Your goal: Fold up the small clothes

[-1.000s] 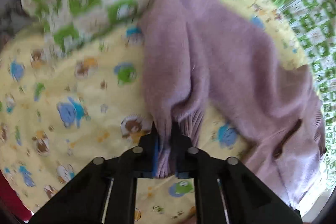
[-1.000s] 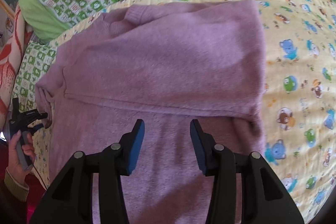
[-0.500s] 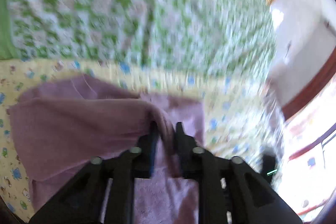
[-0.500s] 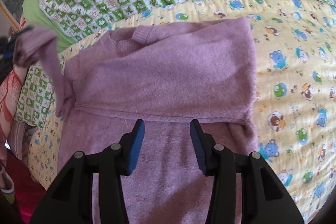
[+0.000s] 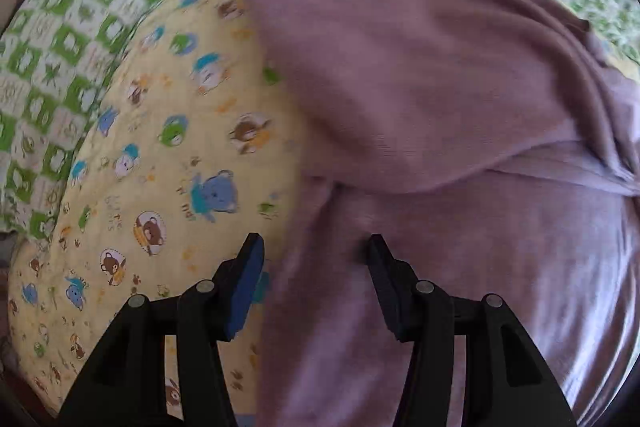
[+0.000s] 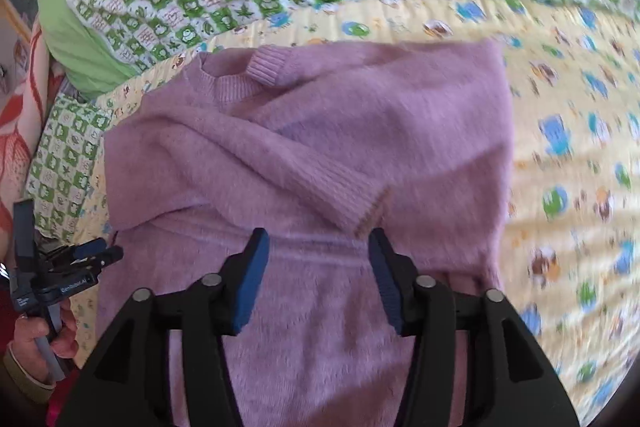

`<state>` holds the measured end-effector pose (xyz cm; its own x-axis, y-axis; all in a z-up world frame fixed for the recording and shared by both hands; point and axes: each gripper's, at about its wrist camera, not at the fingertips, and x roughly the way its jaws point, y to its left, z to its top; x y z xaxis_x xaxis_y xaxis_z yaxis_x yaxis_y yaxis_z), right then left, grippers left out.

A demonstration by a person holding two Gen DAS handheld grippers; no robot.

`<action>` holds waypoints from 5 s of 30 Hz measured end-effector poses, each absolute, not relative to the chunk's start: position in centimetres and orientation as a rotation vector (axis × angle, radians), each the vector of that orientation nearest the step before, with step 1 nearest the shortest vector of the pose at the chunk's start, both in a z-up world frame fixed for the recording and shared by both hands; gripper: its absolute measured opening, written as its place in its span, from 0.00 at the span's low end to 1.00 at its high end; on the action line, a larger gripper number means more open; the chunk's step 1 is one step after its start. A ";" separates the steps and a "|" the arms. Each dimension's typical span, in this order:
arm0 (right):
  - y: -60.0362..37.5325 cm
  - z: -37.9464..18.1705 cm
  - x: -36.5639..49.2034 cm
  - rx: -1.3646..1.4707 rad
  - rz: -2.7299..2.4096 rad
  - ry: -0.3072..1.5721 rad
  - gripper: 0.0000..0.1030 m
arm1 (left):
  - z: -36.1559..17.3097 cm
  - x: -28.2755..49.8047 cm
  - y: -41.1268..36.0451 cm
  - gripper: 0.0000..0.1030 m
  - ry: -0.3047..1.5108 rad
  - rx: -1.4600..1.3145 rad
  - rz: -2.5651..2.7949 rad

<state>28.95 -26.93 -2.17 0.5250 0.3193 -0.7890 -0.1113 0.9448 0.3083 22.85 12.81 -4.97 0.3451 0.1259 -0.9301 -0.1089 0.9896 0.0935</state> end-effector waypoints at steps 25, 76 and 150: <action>-34.9 -4.9 33.0 0.355 0.242 1.082 0.08 | -5.6 30.0 12.7 0.56 1.103 -0.147 0.333; -32.8 -4.5 45.4 -0.083 0.596 1.136 0.09 | -4.4 54.8 3.6 0.69 1.193 0.290 -0.086; -34.8 -10.5 -1.1 0.585 0.370 1.233 0.06 | -7.0 -1.8 8.6 0.06 1.304 -0.292 -0.285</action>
<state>-1.07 -34.77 -10.52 0.3008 0.5631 -0.7697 0.0461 0.7976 0.6014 -1.81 8.62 -7.04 0.2395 -0.3669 -0.8989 0.0414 0.9289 -0.3681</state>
